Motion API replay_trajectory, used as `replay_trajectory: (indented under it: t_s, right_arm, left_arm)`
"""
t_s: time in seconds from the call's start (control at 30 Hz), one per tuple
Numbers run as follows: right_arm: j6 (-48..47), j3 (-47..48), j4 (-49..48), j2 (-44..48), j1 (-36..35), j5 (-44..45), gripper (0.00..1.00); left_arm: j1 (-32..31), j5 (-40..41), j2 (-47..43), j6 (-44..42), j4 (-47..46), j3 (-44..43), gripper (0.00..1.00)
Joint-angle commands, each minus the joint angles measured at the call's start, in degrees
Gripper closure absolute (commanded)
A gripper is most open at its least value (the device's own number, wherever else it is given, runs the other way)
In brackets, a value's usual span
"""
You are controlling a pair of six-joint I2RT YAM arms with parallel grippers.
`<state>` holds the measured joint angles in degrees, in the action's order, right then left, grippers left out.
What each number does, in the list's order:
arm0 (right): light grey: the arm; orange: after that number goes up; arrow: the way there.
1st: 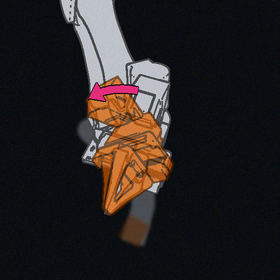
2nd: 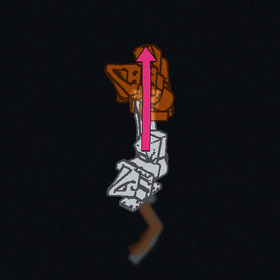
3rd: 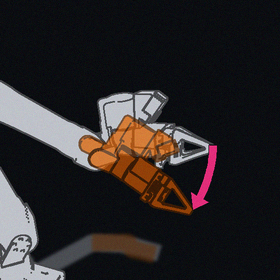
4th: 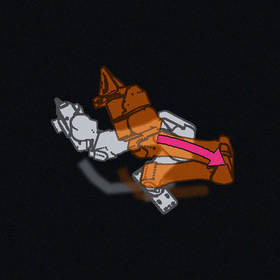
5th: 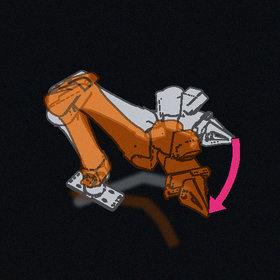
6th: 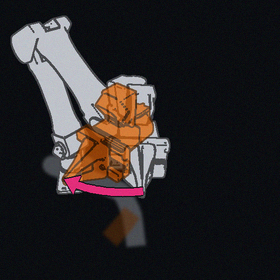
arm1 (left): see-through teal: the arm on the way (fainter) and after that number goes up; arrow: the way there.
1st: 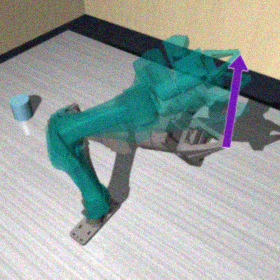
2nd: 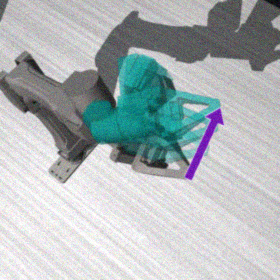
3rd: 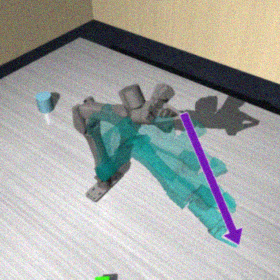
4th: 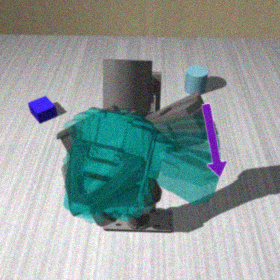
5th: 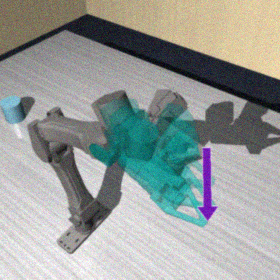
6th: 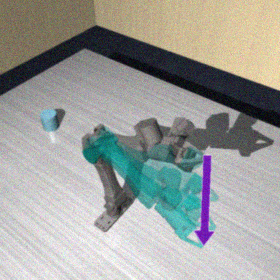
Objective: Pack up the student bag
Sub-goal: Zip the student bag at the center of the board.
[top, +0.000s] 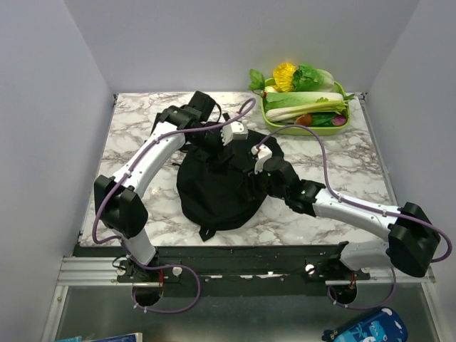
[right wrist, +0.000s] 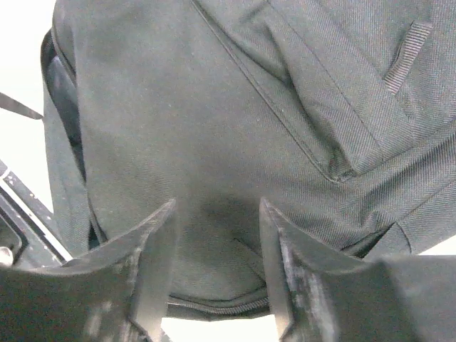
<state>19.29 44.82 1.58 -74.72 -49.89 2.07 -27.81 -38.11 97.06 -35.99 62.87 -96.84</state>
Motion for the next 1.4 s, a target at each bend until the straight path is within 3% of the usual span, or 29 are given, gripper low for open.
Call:
replay_trajectory:
  t_s: [0.0,0.17,0.27,0.37,0.53,0.7,0.93,1.37]
  right_arm:
    - [-2.2,2.7,-1.8,0.4,-0.3,1.7,0.36]
    - [-1.7,1.8,0.9,6.2,1.7,5.6,0.27]
    - [2.0,1.3,5.9,10.5,5.9,10.1,0.24]
    - [7.7,1.6,13.1,11.6,13.5,11.5,0.23]
    - [11.3,1.2,15.3,9.9,19.9,9.4,0.23]
    - [15.0,0.8,14.1,6.8,23.2,1.8,0.23]
    - [16.5,0.9,9.8,3.0,25.1,-4.4,0.24]
    - [17.5,1.3,5.7,-3.1,26.6,-11.2,0.27]
  left_arm:
    - [-2.7,0.8,-0.7,-9.9,9.4,1.1,0.14]
    - [-4.4,1.6,-0.4,-10.8,8.1,0.4,0.10]
    - [-5.7,-0.8,-3.3,-10.9,5.3,3.1,0.03]
    - [-9.5,3.1,-8.3,-14.4,-0.8,9.1,0.01]
    - [-15.2,11.5,-6.0,-16.7,-2.4,9.0,0.01]
    - [-19.1,15.0,-5.4,-16.8,-13.1,13.3,0.01]
    - [-22.5,14.2,-0.6,-18.8,-14.5,12.9,0.29]
    - [-25.0,17.5,5.6,-19.7,-17.3,13.7,0.34]
